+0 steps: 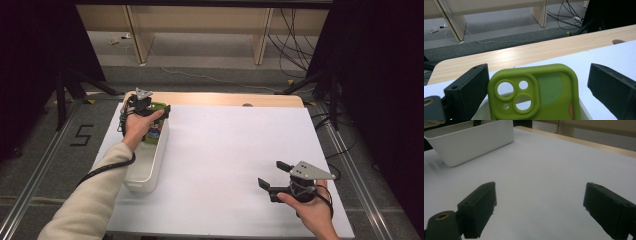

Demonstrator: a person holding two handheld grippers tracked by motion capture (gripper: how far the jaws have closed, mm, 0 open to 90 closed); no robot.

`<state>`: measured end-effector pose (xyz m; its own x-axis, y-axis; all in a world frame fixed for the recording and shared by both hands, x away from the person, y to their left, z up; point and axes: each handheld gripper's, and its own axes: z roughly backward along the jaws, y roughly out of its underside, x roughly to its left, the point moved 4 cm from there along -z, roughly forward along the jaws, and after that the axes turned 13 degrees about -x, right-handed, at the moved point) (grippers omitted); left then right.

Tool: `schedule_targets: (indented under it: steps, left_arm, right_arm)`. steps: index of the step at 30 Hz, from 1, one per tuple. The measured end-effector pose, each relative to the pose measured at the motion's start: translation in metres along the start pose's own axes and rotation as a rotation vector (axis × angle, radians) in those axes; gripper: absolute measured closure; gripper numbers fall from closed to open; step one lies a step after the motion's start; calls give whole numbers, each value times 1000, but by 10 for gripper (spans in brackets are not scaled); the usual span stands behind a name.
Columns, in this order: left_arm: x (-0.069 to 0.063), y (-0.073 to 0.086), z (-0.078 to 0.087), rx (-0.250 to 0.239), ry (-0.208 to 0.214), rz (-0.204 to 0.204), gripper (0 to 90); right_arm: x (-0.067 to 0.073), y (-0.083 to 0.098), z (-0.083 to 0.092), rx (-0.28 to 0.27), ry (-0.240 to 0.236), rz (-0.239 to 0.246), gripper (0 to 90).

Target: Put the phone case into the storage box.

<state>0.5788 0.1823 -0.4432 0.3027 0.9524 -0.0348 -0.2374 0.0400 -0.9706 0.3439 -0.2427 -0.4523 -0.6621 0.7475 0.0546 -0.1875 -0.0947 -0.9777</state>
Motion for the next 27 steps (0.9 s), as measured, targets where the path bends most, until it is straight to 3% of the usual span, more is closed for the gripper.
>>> schedule_targets:
  steps: [27]
  left_arm:
    - [-3,-15,11,-26,12,-3,14]
  right_arm:
    - [0,0,0,-1,1,0,125]
